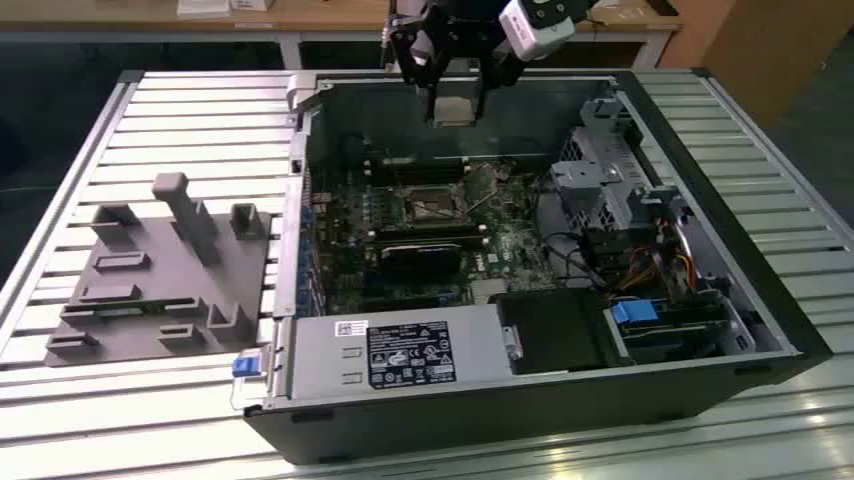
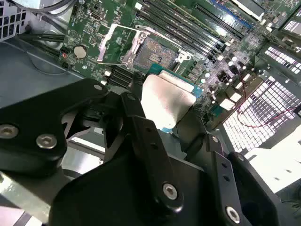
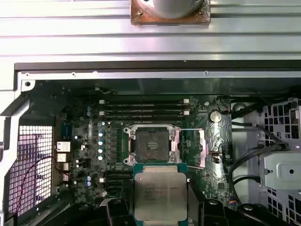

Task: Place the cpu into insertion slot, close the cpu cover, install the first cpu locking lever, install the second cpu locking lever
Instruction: 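Place the cpu into insertion slot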

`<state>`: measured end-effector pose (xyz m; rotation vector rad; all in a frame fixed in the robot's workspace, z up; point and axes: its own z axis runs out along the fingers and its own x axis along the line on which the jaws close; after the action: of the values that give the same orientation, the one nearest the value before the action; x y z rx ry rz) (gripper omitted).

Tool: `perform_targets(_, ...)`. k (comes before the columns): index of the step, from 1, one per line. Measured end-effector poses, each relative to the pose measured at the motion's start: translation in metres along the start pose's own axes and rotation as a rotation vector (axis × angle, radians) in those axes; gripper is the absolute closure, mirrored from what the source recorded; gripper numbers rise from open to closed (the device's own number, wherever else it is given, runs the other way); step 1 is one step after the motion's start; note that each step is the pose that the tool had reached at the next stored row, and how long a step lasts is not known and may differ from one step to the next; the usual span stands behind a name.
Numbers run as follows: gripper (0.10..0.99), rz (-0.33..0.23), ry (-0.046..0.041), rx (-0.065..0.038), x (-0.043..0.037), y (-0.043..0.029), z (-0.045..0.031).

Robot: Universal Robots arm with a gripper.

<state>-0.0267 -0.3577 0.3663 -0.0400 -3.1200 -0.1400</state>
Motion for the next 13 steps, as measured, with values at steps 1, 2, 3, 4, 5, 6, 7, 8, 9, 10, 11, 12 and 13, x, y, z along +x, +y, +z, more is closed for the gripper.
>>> perform_targets(1,0.549,0.0,0.0,0.0,0.0,0.0,0.0)
perform_targets(2,0.549,0.0,0.0,0.0,0.0,0.0,0.0)
perform_targets(3,0.549,0.0,0.0,0.0,0.0,0.0,0.0)
perform_targets(4,0.549,0.0,0.0,0.0,0.0,0.0,0.0)
perform_targets(5,0.549,0.0,0.0,0.0,0.0,0.0,0.0)
perform_targets(6,0.549,0.0,-0.0001,0.0,0.0,0.0,0.0)
perform_targets(7,0.549,0.0,0.0,0.0,0.0,0.0,0.0)
perform_targets(8,0.549,0.0,0.0,0.0,0.0,0.0,0.0002)
perform_targets(9,0.549,0.0,0.0,0.0,0.0,0.0,0.0005)
perform_targets(10,0.549,0.0,0.0,0.0,0.0,-0.0001,0.0011)
perform_targets(11,0.549,0.0,-0.0001,0.0,0.0,-0.0002,0.0019)
perform_targets(12,0.549,0.0,0.0,0.0,0.0,-0.0002,0.0026)
perform_targets(13,0.549,0.0,0.0,0.0,-0.0001,-0.0003,0.0034)
